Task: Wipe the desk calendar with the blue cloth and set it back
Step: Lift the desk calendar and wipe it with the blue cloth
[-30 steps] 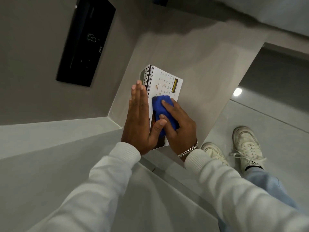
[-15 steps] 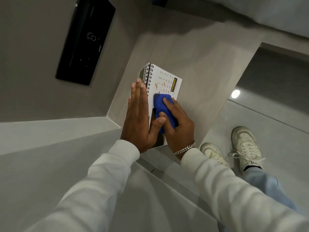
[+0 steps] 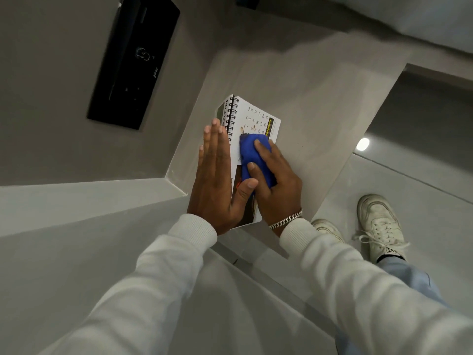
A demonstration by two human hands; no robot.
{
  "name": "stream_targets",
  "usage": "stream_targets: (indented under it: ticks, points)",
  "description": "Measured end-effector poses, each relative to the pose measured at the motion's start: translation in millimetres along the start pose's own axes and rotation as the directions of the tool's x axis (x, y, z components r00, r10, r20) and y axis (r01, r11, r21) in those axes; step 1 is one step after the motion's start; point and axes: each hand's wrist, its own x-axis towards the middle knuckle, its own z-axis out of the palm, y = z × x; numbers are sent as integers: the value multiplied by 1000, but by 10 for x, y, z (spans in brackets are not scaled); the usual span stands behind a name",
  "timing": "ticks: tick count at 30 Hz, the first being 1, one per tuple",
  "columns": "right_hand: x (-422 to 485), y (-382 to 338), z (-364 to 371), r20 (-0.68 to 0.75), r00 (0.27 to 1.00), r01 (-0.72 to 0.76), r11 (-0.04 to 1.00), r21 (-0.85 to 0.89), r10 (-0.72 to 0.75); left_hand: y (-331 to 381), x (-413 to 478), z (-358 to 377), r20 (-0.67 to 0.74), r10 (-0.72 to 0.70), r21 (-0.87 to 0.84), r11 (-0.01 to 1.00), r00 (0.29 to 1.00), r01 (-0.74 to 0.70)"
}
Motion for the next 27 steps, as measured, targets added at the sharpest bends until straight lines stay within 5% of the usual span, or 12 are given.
stream_targets:
  ticks: [5,12,20,27]
  points:
    - [-183,94,-54,38,997,-63,997,-50,65,11,-2,-18,4,16,-4,1000,1000,-16]
    - [-64,-73,-7,21,997,73,996,-42,-72,6,-8,-22,22,2,60,998,1000,-3]
    - [-42,84,-75,65,998,6,992,-122,2,22,-6,-34,19,-7,71,997,1000,5]
    - [131,-139,19,3,994,108,993,-52,-108,9,-12,-21,19,2,65,998,1000,-3]
